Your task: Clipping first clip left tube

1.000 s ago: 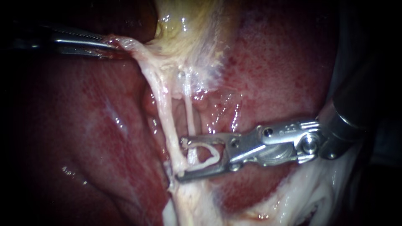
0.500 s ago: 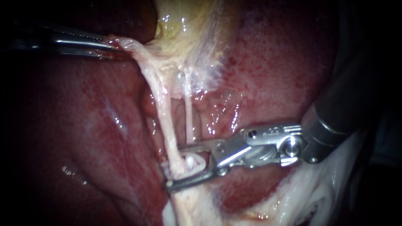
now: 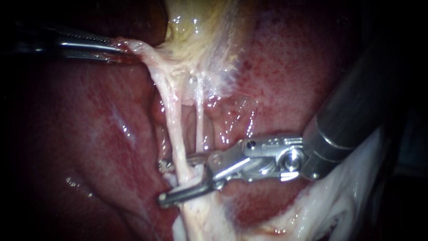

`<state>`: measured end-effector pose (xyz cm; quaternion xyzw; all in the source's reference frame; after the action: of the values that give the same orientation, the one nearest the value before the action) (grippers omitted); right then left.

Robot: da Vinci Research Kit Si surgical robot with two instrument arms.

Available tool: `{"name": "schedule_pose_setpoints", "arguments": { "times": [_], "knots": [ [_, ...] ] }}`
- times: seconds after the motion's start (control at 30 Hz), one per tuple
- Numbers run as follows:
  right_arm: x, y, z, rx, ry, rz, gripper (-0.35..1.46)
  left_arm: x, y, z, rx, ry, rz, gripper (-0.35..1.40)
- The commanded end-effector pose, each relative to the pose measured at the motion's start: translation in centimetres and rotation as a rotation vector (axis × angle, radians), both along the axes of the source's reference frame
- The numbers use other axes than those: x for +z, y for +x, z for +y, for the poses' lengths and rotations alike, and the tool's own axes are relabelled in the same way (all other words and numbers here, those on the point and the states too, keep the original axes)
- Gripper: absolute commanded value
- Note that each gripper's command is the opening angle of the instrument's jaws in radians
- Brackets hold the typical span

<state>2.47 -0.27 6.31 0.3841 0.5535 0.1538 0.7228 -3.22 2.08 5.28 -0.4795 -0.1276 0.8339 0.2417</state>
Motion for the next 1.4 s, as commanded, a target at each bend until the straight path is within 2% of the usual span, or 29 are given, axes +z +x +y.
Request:
{"name": "schedule_pose_setpoints", "arguments": {
  "times": [0.03, 0.43, 0.53, 0.77, 1.03, 1.13, 1.2, 1.4],
  "knots": [
    [-0.05, 0.00, 0.01, 0.005, 0.013, 0.002, 0.47, 0.00, 0.00, 0.00, 0.000, 0.000, 0.001, -0.35],
    [-0.58, 0.00, 0.10, 0.014, 0.124, -0.020, 0.44, 0.02, 0.01, 0.01, 0.000, 0.000, 0.000, -0.35],
    [-0.64, -0.01, 0.11, 0.014, 0.138, -0.023, 0.43, 0.02, 0.02, 0.01, 0.000, 0.000, 0.000, -0.35],
    [-0.63, -0.06, 0.10, 0.017, 0.186, -0.042, 0.38, 0.03, 0.02, 0.00, 0.000, -0.001, 0.001, -0.35],
    [-0.64, -0.12, 0.08, 0.019, 0.235, -0.061, 0.16, 0.03, 0.02, 0.00, 0.000, -0.001, 0.001, -0.35],
    [-0.65, -0.17, 0.07, 0.017, 0.269, -0.072, -0.33, 0.03, 0.02, 0.00, 0.000, -0.001, 0.001, -0.35],
    [-0.66, -0.20, 0.06, 0.018, 0.296, -0.083, -0.35, 0.03, 0.02, 0.00, 0.000, -0.001, 0.001, -0.35],
    [-0.66, -0.21, 0.06, 0.016, 0.296, -0.082, -0.35, 0.03, 0.01, 0.00, 0.000, -0.001, 0.001, -0.35]
  ]
}}
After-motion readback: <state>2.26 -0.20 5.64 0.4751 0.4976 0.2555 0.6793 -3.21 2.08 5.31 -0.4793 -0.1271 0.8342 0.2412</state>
